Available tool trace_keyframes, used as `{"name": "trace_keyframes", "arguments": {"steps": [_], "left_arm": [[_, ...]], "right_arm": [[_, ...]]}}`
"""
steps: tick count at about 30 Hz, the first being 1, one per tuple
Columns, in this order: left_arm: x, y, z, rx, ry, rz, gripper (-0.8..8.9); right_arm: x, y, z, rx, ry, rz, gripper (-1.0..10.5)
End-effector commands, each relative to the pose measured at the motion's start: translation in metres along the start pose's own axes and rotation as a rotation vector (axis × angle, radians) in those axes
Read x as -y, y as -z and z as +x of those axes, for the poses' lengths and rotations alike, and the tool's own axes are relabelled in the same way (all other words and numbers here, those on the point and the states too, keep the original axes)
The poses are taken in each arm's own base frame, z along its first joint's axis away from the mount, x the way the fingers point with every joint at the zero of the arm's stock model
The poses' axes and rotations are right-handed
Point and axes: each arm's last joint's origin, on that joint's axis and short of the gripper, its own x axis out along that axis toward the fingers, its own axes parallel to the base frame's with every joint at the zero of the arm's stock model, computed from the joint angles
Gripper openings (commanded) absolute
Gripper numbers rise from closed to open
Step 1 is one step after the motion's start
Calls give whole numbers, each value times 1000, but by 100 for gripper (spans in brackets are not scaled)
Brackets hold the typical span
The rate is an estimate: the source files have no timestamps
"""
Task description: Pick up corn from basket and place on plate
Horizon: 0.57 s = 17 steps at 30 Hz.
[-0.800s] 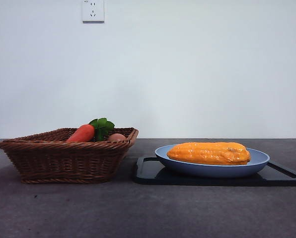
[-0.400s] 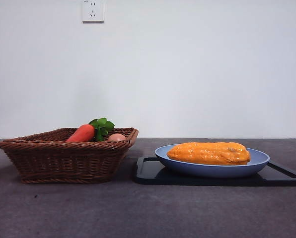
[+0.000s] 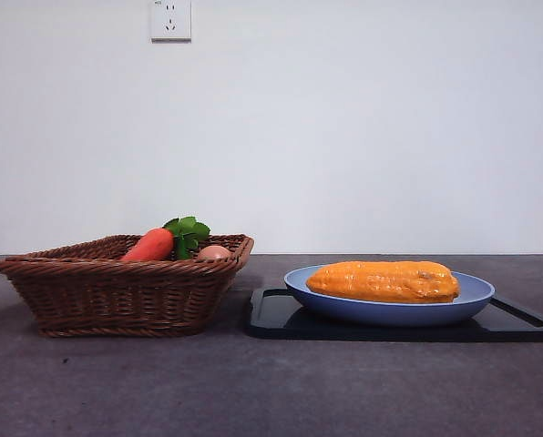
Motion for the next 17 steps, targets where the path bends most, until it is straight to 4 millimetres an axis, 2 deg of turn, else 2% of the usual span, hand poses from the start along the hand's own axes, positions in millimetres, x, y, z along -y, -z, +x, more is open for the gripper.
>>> {"name": "trace_keyframes", "arguments": {"steps": [1,9,17], "left_arm": [[2,29,-8,-13,-13,11,7],[10,100,-32,-64,-54,-4,7],[14,144,-42,-89,-72,-60,7]], "right_arm": [[-2,-4,-2,15,-2,-18,2],[-2,-4,-2,15,-2,-17,2],[-2,-4,-2,15,-2,-17,2]]}}
